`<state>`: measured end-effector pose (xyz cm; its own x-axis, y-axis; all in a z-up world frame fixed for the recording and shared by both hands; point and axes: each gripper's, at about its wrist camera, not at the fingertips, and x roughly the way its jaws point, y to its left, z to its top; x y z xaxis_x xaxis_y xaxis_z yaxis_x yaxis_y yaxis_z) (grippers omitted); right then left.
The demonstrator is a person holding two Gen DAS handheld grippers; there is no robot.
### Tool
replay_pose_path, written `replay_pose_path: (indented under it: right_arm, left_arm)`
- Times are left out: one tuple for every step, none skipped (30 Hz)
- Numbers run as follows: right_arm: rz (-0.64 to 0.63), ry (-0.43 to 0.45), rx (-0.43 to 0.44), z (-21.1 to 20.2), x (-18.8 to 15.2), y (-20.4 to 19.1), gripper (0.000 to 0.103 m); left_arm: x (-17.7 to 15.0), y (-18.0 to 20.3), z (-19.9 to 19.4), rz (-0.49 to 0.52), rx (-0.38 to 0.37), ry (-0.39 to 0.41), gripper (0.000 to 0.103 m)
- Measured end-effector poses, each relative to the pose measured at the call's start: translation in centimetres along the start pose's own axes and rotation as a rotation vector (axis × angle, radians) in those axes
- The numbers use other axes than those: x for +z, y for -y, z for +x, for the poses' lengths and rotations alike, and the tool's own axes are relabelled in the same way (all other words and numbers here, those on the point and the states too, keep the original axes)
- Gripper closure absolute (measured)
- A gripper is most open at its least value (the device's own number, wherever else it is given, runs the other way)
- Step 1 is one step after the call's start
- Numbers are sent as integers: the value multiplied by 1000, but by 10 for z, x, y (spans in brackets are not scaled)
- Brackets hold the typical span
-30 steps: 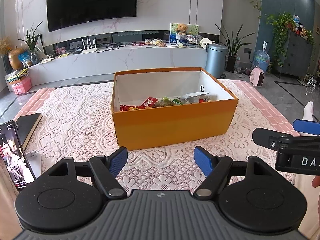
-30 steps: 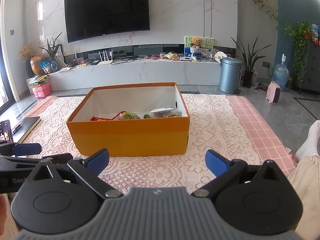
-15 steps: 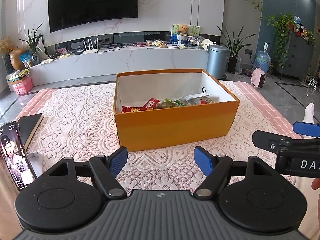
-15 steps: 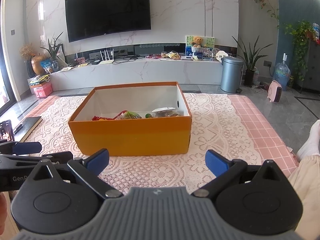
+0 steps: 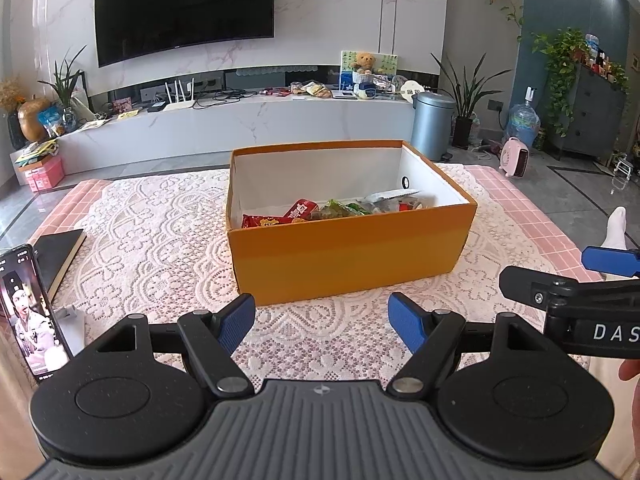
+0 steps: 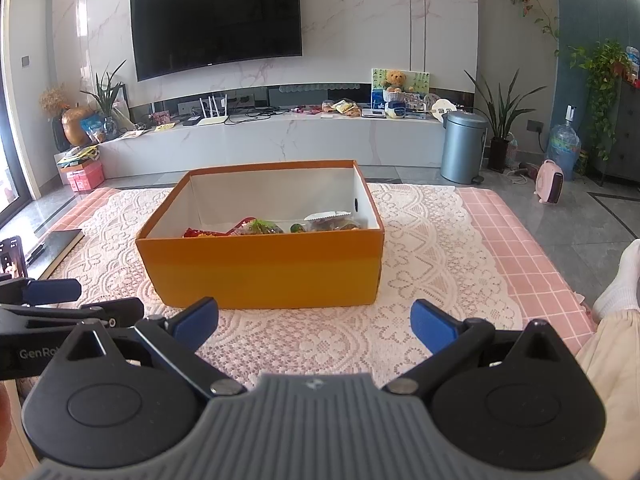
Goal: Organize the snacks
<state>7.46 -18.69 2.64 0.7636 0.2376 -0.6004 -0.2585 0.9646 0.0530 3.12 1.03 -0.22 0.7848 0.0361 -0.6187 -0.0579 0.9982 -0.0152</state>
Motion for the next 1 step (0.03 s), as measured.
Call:
replay_pose_path:
  right_arm:
    - [0, 0, -1, 0, 0, 0, 4]
  left_arm:
    - [0, 0, 0, -1, 1, 0, 14]
